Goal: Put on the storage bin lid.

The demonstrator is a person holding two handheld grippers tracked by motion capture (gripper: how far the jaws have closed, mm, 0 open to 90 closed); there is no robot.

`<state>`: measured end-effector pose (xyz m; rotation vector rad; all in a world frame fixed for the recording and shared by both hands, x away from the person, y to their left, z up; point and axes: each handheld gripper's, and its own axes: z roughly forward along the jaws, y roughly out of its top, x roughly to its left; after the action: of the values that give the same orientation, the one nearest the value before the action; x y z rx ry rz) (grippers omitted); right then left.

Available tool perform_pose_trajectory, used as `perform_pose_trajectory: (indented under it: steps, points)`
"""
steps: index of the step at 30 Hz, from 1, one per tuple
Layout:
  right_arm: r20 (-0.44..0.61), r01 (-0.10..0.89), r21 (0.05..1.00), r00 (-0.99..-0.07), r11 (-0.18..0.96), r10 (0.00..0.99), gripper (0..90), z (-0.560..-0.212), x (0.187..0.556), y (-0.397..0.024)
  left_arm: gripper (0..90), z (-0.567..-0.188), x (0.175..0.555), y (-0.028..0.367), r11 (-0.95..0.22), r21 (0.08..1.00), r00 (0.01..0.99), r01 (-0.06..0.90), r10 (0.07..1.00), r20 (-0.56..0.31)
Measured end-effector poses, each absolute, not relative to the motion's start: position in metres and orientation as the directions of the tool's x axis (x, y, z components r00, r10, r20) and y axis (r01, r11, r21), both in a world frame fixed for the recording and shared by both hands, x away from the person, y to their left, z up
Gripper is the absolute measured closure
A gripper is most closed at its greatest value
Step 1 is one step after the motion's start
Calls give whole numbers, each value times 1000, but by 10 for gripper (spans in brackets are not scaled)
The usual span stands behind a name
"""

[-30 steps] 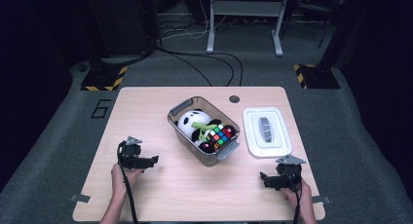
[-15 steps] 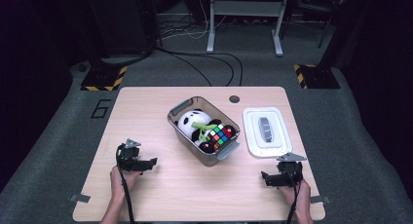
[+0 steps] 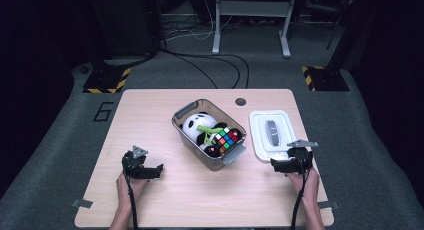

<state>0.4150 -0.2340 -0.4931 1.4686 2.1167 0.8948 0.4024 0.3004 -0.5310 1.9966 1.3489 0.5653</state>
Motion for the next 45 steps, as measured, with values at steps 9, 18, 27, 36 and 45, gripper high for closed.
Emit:
perform_pose_trajectory:
  steps: [9, 18, 27, 36, 45]
  points:
    - [25, 703, 677, -316, 216, 948, 24, -490, 464, -229, 0, -531, 402, 300, -259, 721, 381, 643, 925, -8]
    - [-31, 694, 682, -285, 229, 958, 240, -490, 494, -212, 0, -531, 402, 300, -262, 720, 385, 642, 923, -8]
    - [-69, 709, 660, -275, 250, 959, 500, -489, 520, -199, 2, -531, 401, 300, -265, 720, 388, 641, 921, -7]
    - [-53, 714, 656, -281, 246, 958, 665, -491, 524, -200, 10, -531, 399, 299, -256, 723, 377, 642, 926, -7]
    - [-5, 688, 689, -310, 228, 951, 667, -471, 510, -209, 9, -531, 399, 299, -259, 723, 379, 641, 925, -5]
